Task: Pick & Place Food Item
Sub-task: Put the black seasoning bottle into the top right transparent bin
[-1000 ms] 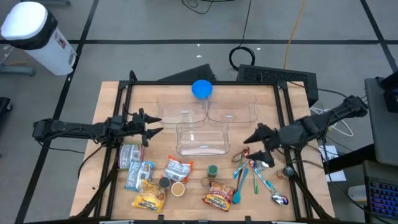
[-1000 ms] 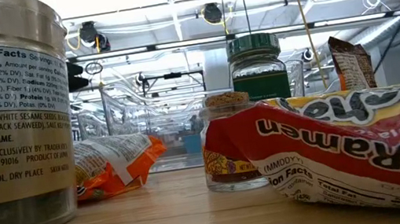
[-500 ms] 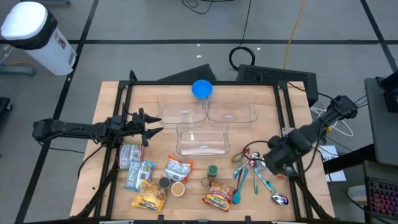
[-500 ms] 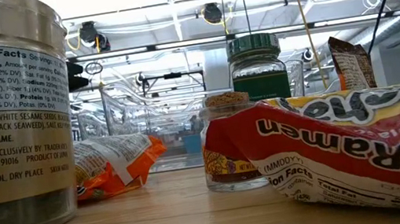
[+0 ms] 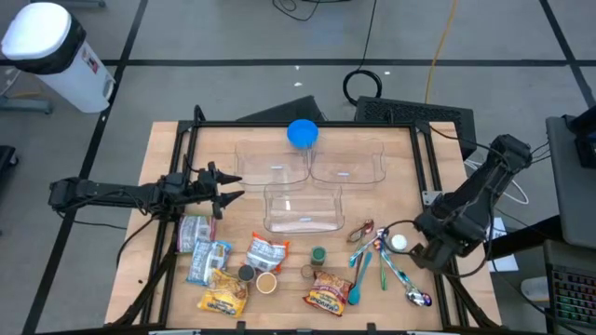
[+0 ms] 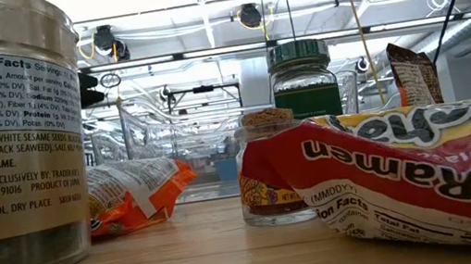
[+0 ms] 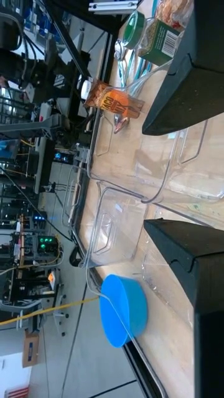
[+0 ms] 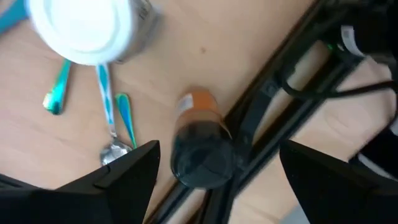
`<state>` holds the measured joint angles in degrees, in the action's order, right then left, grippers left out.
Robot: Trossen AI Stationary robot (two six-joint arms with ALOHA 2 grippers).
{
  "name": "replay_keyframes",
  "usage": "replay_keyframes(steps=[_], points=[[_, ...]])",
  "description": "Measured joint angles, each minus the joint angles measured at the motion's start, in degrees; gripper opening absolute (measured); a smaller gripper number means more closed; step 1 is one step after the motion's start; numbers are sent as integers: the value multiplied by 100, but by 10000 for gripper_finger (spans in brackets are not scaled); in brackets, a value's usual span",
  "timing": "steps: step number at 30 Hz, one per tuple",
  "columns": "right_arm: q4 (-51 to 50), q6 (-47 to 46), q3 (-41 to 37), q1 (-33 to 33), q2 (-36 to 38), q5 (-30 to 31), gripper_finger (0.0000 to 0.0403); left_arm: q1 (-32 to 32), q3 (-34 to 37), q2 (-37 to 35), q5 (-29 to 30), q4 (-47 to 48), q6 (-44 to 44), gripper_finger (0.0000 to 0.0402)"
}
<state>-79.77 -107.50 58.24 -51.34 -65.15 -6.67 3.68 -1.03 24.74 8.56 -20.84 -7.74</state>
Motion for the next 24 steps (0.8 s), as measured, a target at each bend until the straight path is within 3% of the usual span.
replay_keyframes(steps=[13,24], points=[[159,690,0,-51,92,943,320,-1,-1,0,0,0,0,241],[279,1072,0,-42,191,1258,320,-1,1,0,0,2,0,241]])
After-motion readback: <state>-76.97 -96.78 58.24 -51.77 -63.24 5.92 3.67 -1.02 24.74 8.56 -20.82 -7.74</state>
